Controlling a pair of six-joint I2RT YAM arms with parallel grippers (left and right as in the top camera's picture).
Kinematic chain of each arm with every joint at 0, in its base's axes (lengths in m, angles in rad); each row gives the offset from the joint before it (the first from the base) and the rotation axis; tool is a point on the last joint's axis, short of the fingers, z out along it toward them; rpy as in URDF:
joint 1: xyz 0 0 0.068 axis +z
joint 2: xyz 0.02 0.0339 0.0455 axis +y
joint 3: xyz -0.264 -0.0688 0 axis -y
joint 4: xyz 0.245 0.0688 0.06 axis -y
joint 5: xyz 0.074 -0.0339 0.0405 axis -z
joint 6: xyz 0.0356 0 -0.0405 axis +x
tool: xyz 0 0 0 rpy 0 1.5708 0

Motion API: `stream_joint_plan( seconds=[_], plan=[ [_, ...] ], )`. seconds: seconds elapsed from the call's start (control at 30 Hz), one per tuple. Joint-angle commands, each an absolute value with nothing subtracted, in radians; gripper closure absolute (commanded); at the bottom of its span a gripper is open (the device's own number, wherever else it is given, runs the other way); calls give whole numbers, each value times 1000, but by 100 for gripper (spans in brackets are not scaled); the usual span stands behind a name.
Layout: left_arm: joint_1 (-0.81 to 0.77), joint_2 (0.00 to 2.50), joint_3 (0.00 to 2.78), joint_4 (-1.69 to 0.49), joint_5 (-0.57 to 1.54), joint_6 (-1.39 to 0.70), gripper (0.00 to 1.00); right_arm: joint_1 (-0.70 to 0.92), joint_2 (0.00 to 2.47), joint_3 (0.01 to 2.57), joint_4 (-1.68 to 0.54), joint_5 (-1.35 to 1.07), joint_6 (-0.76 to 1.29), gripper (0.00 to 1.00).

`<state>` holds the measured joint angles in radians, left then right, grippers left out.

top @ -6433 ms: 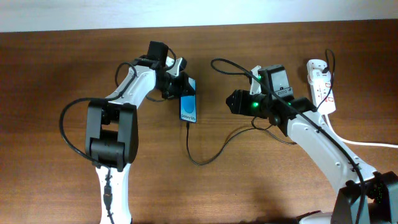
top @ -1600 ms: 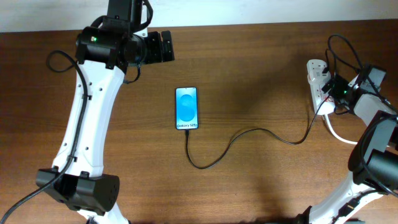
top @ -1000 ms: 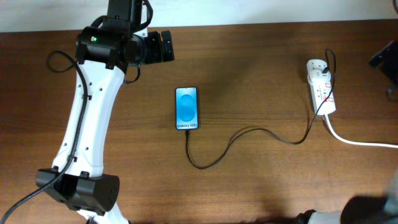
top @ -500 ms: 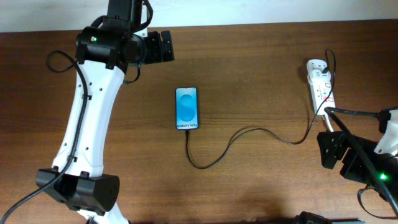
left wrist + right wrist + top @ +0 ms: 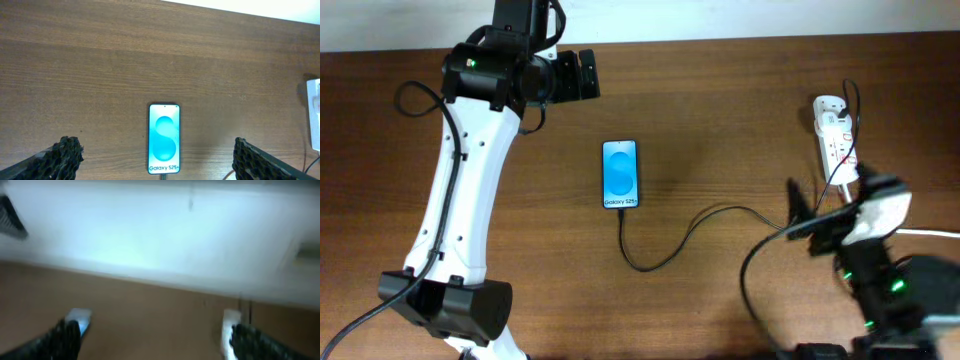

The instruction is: Plug charger to phone and switch on socket

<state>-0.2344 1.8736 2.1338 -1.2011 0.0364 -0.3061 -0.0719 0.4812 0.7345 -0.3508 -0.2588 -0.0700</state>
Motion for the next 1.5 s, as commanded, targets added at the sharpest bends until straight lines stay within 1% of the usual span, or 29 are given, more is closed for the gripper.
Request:
stream_joint_plan(
  seconds=[0.0,0.03,0.1,0.2,0.3,0.97,1.0,1.03,1.13,1.2,1.23,1.33,1.37,1.47],
  plan=[
    [-233,1864,2142,-1199,29,-298,1,-44,231,337,-73,-261,-71,2],
    [-233,1864,2142,-1199,29,-298,0,-36,146,216,3,-256,-71,2],
    [-233,1864,2142,-1199,29,-298,1,-14,25,76,47,-226,-72,2],
    [-233,1864,2142,-1199,29,-298,1,15,3,6,57,-159,-72,2],
    [-233,1864,2142,-1199,29,-298,1,18,3,6,-73,-125,-71,2],
    [-233,1861,2142,-1199,29,-298,1,18,6,6,-67,-126,-71,2],
    [-233,1844,2142,-1221,29,-298,1,18,6,6,-67,-126,-71,2],
    [-233,1790,2142,-1290,12,-298,1,18,6,6,-67,-126,-71,2],
    [-233,1628,2113,-1317,-142,-297,1,18,6,6,-67,-126,-71,2],
    [-212,1500,1986,-1265,-173,-298,1,18,6,6,-67,-126,-71,2],
    [-196,1418,1861,-1185,-173,-298,0,18,6,6,-67,-126,-71,2],
    [-131,1170,1444,-901,-151,-297,1,18,6,6,-67,-126,-71,2],
    [-116,1114,1351,-831,-138,-297,1,18,6,6,-67,-126,-71,2],
    [-75,872,946,-481,-53,-154,1,18,6,6,-67,-126,-71,2]
  ],
)
